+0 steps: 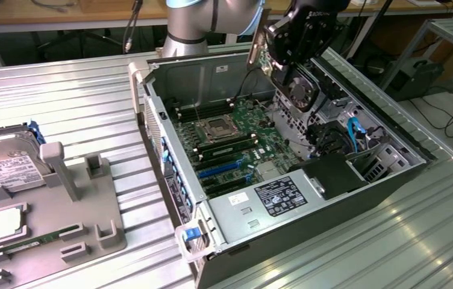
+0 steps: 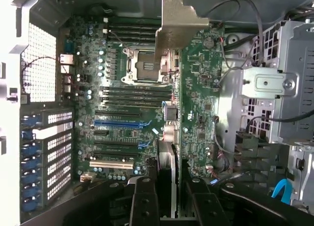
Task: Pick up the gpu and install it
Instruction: 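Insert the gpu into the slot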
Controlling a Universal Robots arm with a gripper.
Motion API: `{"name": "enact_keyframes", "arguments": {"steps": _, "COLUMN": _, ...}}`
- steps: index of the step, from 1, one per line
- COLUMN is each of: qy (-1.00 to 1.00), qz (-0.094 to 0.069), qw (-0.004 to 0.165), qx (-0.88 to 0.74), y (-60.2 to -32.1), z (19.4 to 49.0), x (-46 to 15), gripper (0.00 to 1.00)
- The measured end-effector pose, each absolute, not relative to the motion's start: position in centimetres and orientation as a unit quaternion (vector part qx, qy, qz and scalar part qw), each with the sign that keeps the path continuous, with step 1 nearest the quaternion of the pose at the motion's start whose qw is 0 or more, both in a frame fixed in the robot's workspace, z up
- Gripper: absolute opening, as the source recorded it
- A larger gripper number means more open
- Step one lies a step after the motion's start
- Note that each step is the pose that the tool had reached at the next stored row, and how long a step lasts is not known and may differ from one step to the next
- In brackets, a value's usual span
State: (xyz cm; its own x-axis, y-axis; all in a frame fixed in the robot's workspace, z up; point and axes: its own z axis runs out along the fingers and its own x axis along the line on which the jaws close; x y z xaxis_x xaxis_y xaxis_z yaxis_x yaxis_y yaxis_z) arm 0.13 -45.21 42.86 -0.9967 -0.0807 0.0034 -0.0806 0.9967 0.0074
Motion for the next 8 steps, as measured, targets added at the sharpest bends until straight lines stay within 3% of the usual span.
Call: {"name": "enact_keyframes", "arguments": {"steps": 8, "qy": -0.996, "qz": -0.003, "qw": 0.002, "qx": 0.09, "y": -45.21, "z": 42.86, "x": 0.13, "gripper": 0.27}}
